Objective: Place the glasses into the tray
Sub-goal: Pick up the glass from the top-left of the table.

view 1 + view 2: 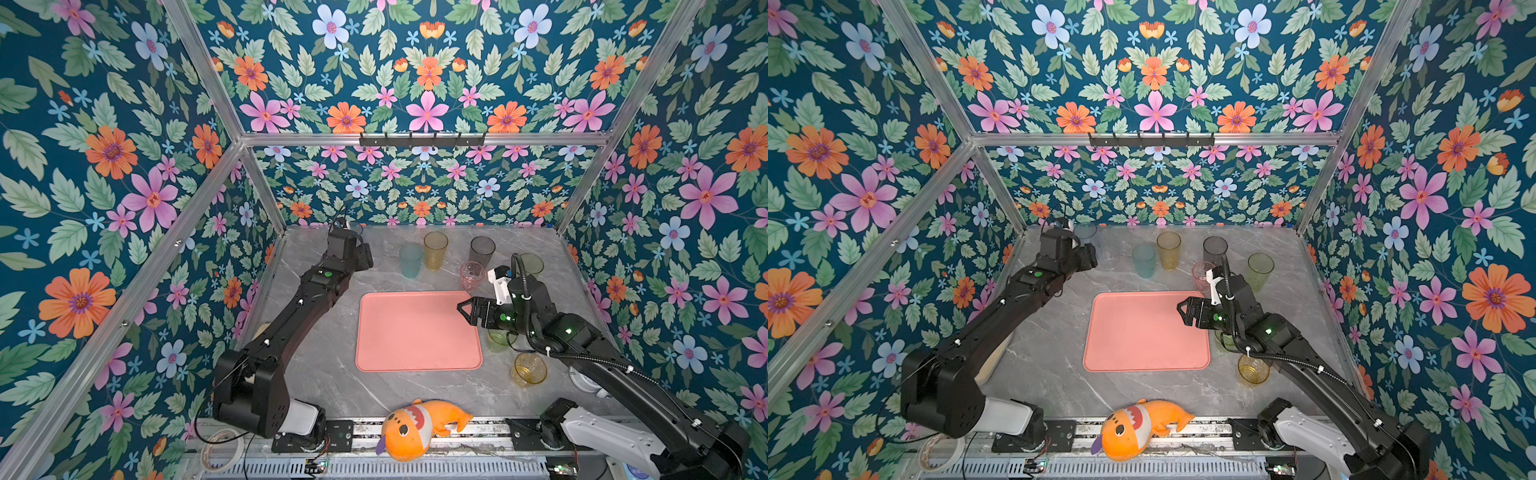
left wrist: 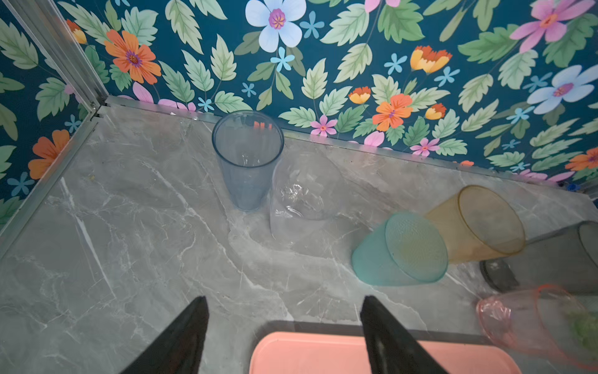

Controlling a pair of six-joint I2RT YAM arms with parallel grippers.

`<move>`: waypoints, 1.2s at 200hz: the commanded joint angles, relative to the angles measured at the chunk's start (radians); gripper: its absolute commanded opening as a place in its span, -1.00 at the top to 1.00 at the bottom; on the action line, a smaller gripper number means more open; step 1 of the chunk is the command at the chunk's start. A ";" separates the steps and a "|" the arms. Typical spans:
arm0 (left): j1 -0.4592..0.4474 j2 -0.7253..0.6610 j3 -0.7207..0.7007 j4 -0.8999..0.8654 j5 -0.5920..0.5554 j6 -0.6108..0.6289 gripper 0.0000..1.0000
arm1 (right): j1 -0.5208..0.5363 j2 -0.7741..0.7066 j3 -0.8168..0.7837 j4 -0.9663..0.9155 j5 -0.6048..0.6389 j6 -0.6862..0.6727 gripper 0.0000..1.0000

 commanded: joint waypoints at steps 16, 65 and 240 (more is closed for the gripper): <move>0.025 0.091 0.099 -0.046 0.041 -0.063 -0.54 | 0.000 -0.004 0.000 -0.009 0.022 -0.006 -0.84; 0.079 0.233 0.212 -0.059 0.079 -0.103 -0.50 | -0.001 -0.008 -0.014 -0.011 0.026 -0.001 -0.84; 0.108 0.546 0.461 -0.175 0.128 -0.126 0.04 | -0.007 -0.012 -0.031 -0.007 0.027 0.002 -0.84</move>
